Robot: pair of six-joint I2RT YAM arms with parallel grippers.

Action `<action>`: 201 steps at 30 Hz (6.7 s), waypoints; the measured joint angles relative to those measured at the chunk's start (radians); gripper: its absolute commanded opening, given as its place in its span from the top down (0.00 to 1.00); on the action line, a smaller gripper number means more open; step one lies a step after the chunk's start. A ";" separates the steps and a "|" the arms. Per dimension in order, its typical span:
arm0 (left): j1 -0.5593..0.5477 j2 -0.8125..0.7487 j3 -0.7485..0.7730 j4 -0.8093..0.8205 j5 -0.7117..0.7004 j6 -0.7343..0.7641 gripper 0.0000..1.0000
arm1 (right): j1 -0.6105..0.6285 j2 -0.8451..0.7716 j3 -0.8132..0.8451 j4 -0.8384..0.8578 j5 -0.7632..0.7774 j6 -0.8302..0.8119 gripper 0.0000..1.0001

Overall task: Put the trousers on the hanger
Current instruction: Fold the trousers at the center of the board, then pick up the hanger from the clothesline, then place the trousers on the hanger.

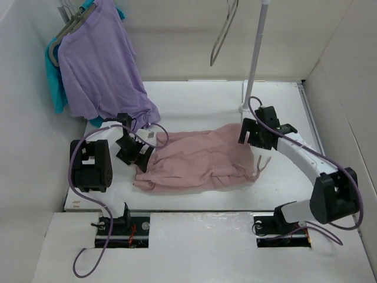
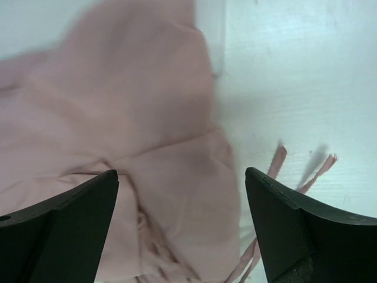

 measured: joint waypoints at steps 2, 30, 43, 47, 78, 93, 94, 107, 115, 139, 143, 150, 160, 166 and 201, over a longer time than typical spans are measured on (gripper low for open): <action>-0.011 0.005 0.000 0.015 -0.007 -0.023 0.04 | -0.034 0.050 -0.045 0.008 -0.035 0.013 0.10; -0.100 -0.104 0.447 0.056 0.208 -0.075 1.00 | -0.171 0.212 -0.206 0.217 -0.301 0.031 1.00; -0.091 0.210 0.355 0.225 -0.013 -0.175 0.13 | -0.209 0.214 -0.104 0.139 -0.275 -0.093 0.26; -0.092 0.169 0.352 0.232 -0.015 -0.185 0.00 | -0.211 0.103 -0.063 0.065 -0.248 -0.113 0.22; -0.092 -0.308 0.307 0.224 0.032 -0.309 0.00 | -0.027 0.444 1.160 0.382 -0.499 0.355 0.09; -0.087 -0.319 0.299 0.234 0.045 -0.316 0.00 | -0.018 0.650 1.374 0.400 -0.463 0.486 0.34; -0.087 -0.320 0.299 0.234 0.045 -0.317 0.00 | -0.018 0.658 1.378 0.402 -0.463 0.491 0.44; -0.087 -0.323 0.298 0.239 0.060 -0.316 0.00 | -0.005 0.705 1.377 0.430 -0.494 0.572 0.80; -0.087 -0.325 0.282 0.243 0.060 -0.316 0.00 | -0.005 0.706 1.372 0.457 -0.530 0.587 1.00; -0.096 -0.325 0.335 0.137 0.418 -0.119 0.00 | 0.079 0.311 0.448 0.535 -0.748 0.419 1.00; -0.121 -0.322 0.365 0.138 0.521 -0.124 0.00 | 0.110 0.237 0.232 0.541 -0.724 0.378 1.00; -0.305 -0.251 0.407 0.232 0.495 -0.251 0.00 | 0.122 0.153 -0.069 0.535 -0.646 0.327 1.00; -0.387 0.018 0.393 0.322 0.391 -0.443 0.06 | 0.153 0.101 -0.282 0.634 -0.607 0.321 1.00; -0.446 0.110 0.394 0.324 0.389 -0.480 0.27 | 0.165 0.101 -0.315 0.681 -0.605 0.332 1.00; -0.578 0.144 0.449 0.299 0.242 -0.463 1.00 | -0.329 -0.237 -0.254 0.159 -0.288 0.280 0.01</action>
